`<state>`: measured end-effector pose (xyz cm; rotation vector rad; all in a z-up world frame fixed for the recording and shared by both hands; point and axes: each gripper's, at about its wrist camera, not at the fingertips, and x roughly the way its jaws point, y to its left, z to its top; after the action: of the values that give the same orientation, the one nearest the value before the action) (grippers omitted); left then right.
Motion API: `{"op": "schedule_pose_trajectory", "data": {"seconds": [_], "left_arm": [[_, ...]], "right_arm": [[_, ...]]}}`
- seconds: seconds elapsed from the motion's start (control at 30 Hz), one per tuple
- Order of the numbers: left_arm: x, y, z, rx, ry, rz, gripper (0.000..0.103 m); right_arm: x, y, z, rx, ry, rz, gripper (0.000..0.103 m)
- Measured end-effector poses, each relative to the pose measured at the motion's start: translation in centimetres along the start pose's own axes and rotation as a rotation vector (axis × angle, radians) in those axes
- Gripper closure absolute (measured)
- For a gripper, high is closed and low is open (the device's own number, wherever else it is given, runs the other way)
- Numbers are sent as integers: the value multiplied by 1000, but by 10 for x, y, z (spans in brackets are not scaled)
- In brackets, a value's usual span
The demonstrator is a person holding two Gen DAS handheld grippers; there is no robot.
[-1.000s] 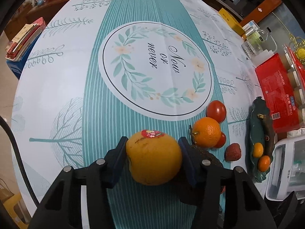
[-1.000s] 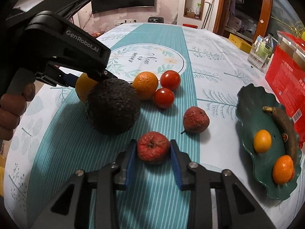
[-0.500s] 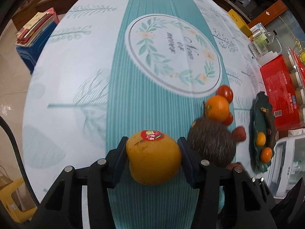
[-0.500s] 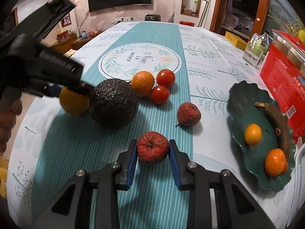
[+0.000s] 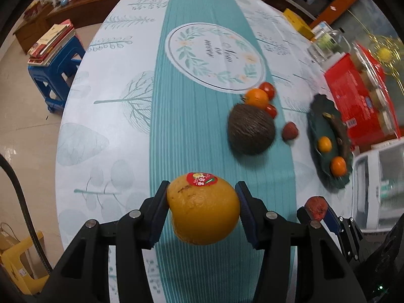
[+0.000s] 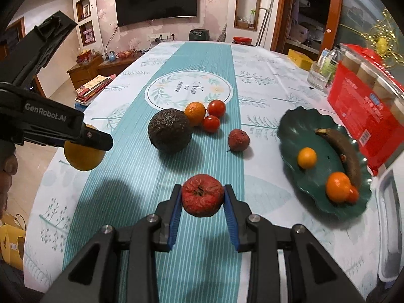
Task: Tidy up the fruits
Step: 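Carry the grapefruit with the left tool onto the green plate while the right tool carries the apple there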
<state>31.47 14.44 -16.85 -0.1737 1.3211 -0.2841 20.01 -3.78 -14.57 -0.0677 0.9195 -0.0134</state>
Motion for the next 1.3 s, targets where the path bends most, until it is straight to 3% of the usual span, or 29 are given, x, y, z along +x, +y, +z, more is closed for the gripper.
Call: {"op": "schedule_pose_trajectory", "data": {"seconds": [0.33,0.63,0.97,1.3], "left_arm": [[-37,-49,-18,99,-41,-17,53],[-51,-105,-25,149,-76,-16,53],[-38,-179,-19,175,-87,-16,53],[-7,-249,0,211,-84,-32,53]], "right_arm": [[-28,-37,-22,105,24,-55,71],[-39,-118,-37,253,59,-111,71],[-44,-207,-32,318,55,-129,71],[-33,-254,0,276,-9,-98,71]]}}
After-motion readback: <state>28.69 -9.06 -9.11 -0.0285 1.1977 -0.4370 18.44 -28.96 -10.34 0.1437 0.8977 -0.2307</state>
